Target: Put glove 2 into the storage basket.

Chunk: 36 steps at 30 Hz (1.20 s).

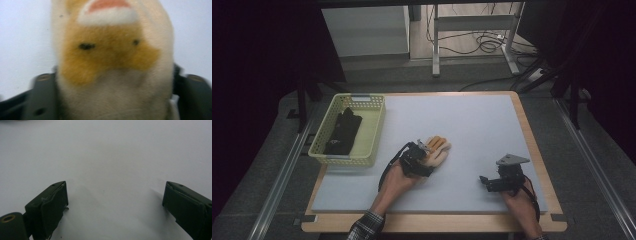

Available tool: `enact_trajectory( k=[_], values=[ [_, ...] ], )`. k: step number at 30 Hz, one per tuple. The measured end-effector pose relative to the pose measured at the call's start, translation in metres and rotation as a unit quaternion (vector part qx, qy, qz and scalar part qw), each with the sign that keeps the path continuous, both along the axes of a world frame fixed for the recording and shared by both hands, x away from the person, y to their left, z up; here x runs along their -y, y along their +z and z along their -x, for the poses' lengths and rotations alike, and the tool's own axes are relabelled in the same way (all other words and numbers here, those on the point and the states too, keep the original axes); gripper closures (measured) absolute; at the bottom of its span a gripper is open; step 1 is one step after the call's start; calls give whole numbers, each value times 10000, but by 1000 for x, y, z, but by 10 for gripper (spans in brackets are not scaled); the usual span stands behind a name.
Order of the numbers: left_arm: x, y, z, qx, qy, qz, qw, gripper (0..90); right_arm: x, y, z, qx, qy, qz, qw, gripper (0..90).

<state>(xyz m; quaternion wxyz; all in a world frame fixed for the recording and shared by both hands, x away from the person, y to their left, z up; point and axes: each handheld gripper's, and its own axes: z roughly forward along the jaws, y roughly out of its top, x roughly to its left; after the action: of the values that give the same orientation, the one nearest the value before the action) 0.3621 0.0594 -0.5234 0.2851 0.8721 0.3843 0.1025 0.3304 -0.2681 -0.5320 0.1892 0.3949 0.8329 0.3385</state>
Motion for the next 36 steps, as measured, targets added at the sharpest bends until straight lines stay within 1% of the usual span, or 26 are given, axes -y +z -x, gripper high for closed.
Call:
enact_trajectory(
  k=[1,2,4,5,6,7,10,13,15,16,17,20,21,23,29,31,36],
  values=[
    [0,1,1,2,-52,17,10000,446,0,0,0,1,0,0,10000,60],
    [0,1,1,4,-81,25,10000,498,0,0,0,2,1,1,10000,60],
    [1,2,2,2,-92,12,10000,555,0,0,0,4,3,2,10000,60],
    [1,2,2,2,-92,12,10000,576,0,0,0,4,3,2,10000,60],
    [2,3,3,-3,-101,1,9999,576,0,0,0,4,3,2,10000,60],
    [2,3,3,-16,-114,19,9999,610,0,0,0,4,5,1,10000,60],
    [0,6,3,-76,-150,139,9998,621,0,0,0,4,5,2,10000,60],
    [-3,10,3,-94,-162,185,9997,621,0,0,0,4,4,2,10000,60],
    [-5,13,3,-58,-154,181,9997,620,0,0,0,4,3,0,10000,60],
    [-7,15,2,2,-158,178,9997,619,0,0,0,4,3,1,10000,60],
    [-7,15,2,2,-158,178,9997,618,0,0,0,4,3,1,10000,60],
    [-11,22,3,87,-105,167,9998,616,0,0,0,6,3,1,10000,60],
    [-14,26,2,97,-96,205,9997,615,0,0,0,4,1,1,10000,60],
    [-17,31,2,137,-50,231,9996,615,0,0,0,11,8,5,10000,60],
    [-29,48,-1,242,49,244,9994,611,0,0,0,11,4,5,10000,60],
    [-35,54,-3,271,77,212,9994,610,0,0,0,12,7,4,10000,60],
    [-48,69,-7,378,217,237,9988,607,0,0,0,9,3,3,10000,60]
  ],
)
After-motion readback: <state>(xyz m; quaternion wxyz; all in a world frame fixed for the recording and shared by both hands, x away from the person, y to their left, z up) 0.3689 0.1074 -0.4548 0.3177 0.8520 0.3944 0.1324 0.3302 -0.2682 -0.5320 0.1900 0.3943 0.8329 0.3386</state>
